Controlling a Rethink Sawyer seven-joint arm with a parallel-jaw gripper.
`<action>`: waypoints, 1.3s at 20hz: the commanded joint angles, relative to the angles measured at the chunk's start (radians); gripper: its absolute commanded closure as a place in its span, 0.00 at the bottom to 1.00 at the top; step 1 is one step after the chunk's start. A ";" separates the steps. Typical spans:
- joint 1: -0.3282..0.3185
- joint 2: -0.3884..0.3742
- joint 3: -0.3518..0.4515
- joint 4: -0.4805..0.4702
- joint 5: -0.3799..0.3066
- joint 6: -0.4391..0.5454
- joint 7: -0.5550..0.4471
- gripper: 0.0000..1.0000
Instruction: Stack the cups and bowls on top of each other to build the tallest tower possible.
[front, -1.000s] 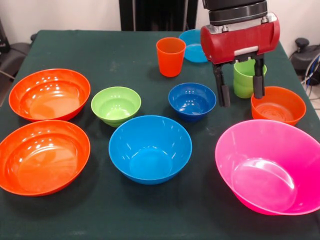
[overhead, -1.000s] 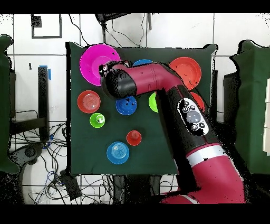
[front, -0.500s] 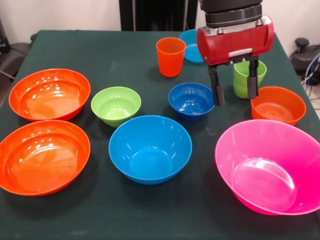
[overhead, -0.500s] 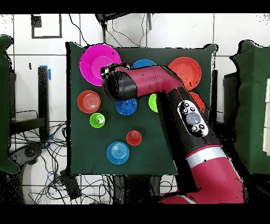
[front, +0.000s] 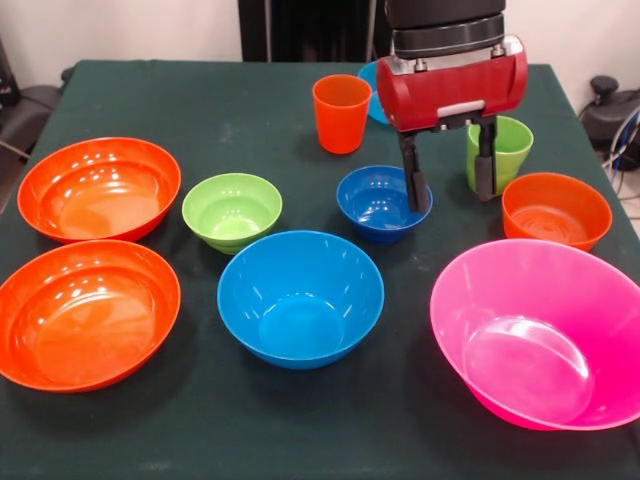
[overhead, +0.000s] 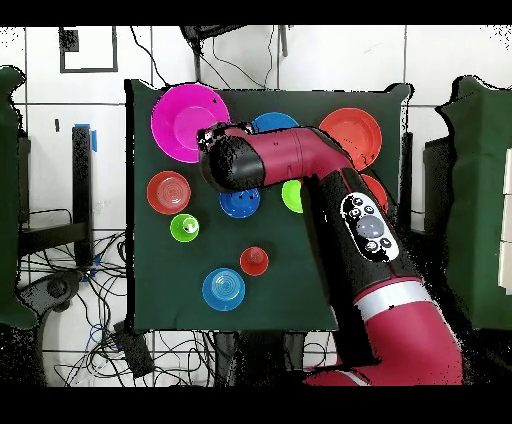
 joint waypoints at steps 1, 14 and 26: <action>0.027 0.059 -0.062 0.040 -0.011 -0.017 0.093 0.00; 0.023 0.075 -0.069 0.048 -0.029 -0.053 0.082 0.00; 0.030 0.074 -0.072 0.040 -0.033 -0.048 0.072 0.00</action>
